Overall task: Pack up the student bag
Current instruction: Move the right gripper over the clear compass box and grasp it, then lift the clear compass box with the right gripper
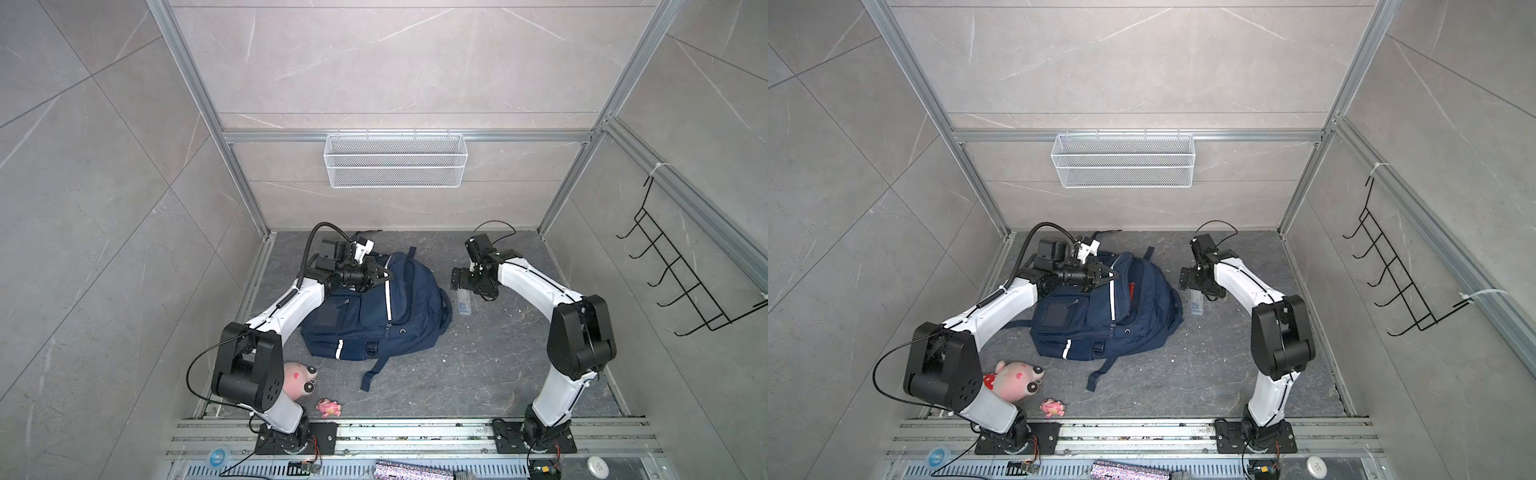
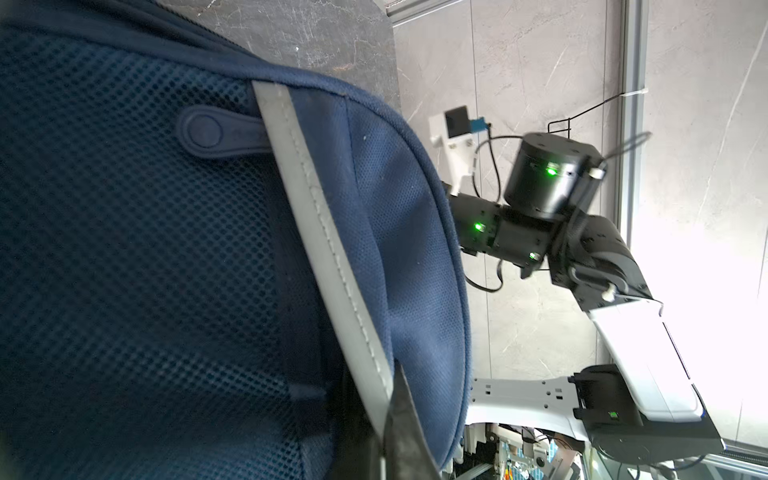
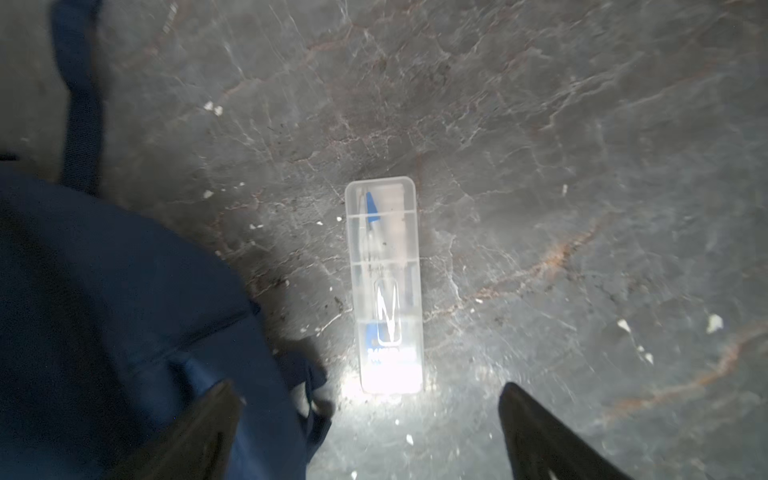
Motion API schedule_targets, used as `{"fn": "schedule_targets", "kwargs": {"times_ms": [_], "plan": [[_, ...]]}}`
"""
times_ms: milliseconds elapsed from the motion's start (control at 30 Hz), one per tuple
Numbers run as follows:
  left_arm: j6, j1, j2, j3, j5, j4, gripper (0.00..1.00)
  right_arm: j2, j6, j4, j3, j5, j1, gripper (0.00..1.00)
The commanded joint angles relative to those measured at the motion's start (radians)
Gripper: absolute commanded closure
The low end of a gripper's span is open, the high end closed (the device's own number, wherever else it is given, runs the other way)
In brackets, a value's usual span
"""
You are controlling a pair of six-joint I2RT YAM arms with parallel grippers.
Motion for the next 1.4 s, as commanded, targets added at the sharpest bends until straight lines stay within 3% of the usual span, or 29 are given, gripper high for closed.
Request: {"fn": "schedule_targets", "kwargs": {"times_ms": [0,500,767,1367], "plan": [[0.005,0.009,-0.064,0.01,0.037,0.089,1.0,0.058,-0.039,-0.035,0.053,0.036,-0.002,0.02],[-0.007,0.009,-0.062,-0.005,0.042,0.109,1.0,0.18,-0.039,0.007,0.032,0.03,-0.003,0.04],[-0.026,0.009,-0.049,-0.01,0.043,0.132,1.0,0.205,-0.045,0.017,0.004,0.037,-0.014,0.1],[-0.031,0.009,-0.023,0.028,0.043,0.113,1.0,0.221,-0.051,0.053,-0.031,-0.006,-0.027,0.47]]}}
